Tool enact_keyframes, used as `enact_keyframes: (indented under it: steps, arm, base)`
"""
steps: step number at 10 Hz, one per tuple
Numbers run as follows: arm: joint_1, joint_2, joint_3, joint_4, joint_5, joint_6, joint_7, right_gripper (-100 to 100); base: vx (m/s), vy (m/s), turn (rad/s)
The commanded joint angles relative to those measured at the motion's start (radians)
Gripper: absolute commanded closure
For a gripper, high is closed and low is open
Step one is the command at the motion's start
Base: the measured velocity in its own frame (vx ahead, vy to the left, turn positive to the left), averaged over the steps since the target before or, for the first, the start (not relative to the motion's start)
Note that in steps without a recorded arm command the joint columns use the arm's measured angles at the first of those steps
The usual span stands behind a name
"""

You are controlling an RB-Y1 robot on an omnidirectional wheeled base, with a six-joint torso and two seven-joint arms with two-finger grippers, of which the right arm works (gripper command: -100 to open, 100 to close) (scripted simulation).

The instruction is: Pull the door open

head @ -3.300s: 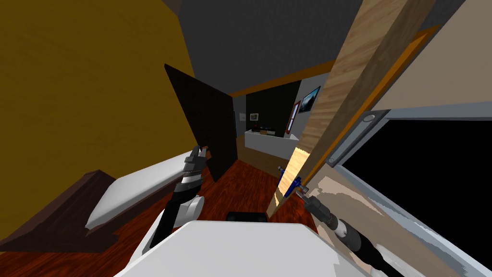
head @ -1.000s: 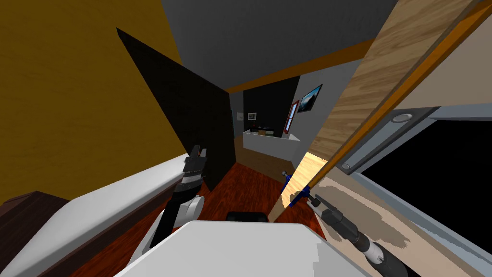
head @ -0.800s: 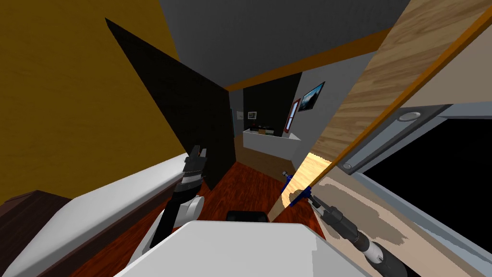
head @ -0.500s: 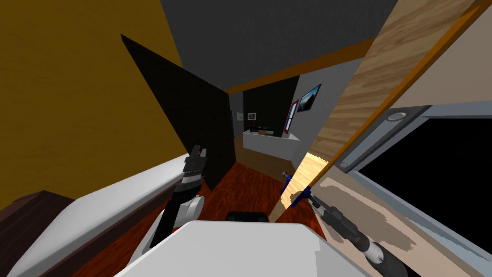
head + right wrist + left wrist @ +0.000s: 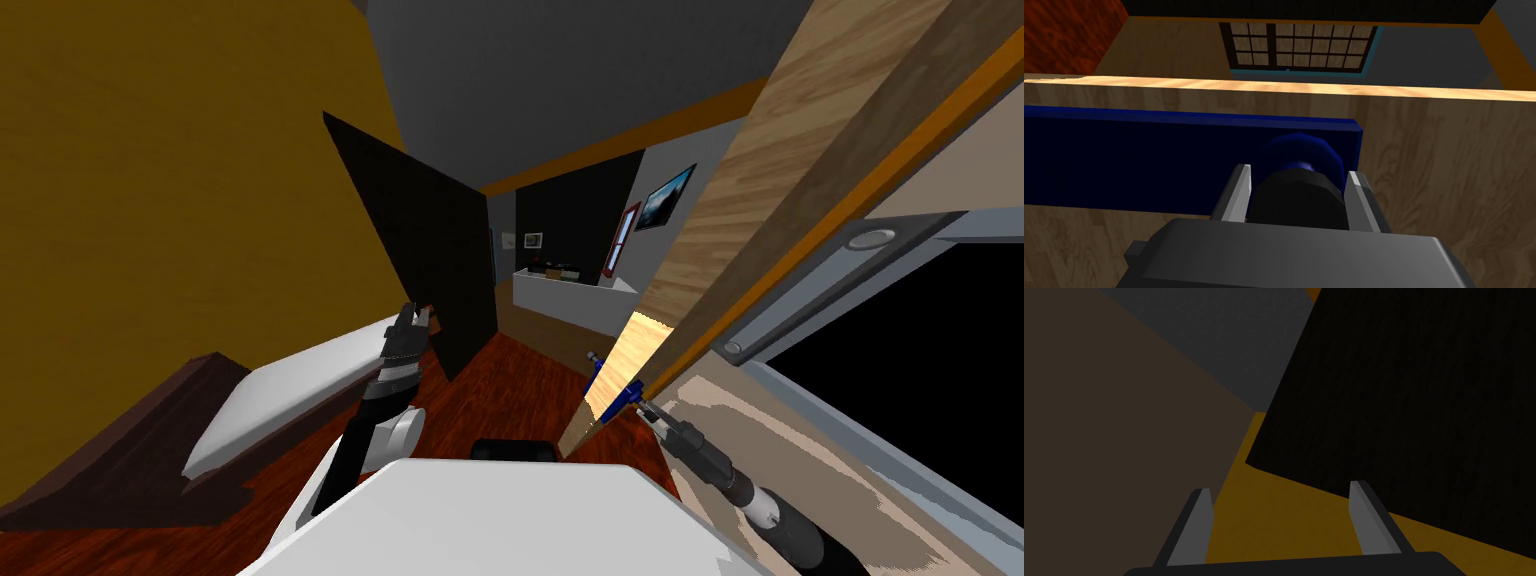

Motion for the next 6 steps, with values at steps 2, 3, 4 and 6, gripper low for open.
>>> enact_keyframes:
  steps: [2, 3, 4, 6]
  arm:
    - [-0.013, 0.006, 0.014, 0.027, 0.017, -0.031, -0.002, 100]
    - [-0.014, 0.004, 0.014, 0.030, 0.018, -0.036, -0.003, 100]
    - [-0.013, 0.000, 0.014, 0.035, 0.021, -0.043, -0.003, 100]
    - [-0.008, -0.007, 0.013, 0.042, 0.023, -0.051, -0.004, 100]
  base:
    - [-0.195, -0.113, 0.128]
    - [-0.178, -0.125, 0.059]
    - [-0.193, -0.122, 0.028]
    - [-0.176, -0.152, -0.005]
